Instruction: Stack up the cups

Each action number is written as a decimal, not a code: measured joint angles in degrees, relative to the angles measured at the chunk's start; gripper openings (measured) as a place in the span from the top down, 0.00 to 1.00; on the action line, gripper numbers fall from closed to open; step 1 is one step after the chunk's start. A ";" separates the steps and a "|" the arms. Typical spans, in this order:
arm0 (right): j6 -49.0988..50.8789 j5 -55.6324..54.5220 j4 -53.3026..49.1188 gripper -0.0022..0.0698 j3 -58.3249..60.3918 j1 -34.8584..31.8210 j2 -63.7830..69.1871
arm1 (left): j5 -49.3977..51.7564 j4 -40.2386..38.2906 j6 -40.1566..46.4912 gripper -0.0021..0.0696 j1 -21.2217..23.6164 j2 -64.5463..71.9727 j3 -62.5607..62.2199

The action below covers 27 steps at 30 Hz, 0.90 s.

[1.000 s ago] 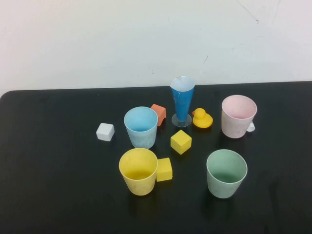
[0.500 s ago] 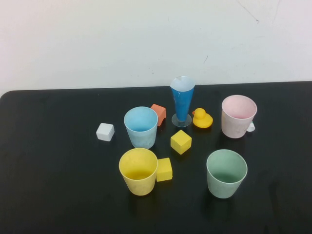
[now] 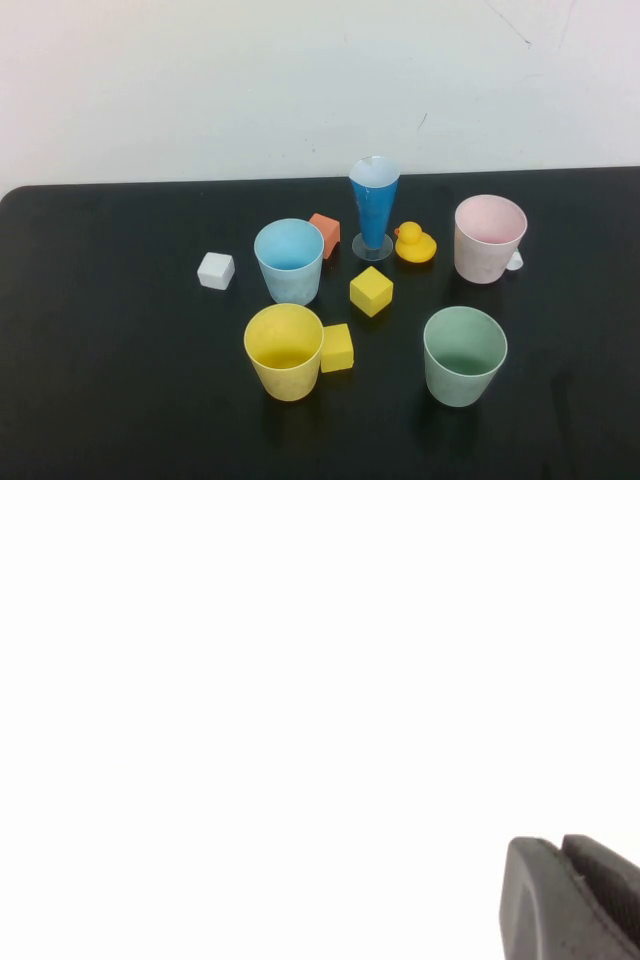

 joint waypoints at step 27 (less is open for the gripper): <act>-16.94 34.60 6.74 0.87 -26.79 0.00 3.28 | 22.22 -5.42 -1.93 0.97 0.00 5.31 -20.57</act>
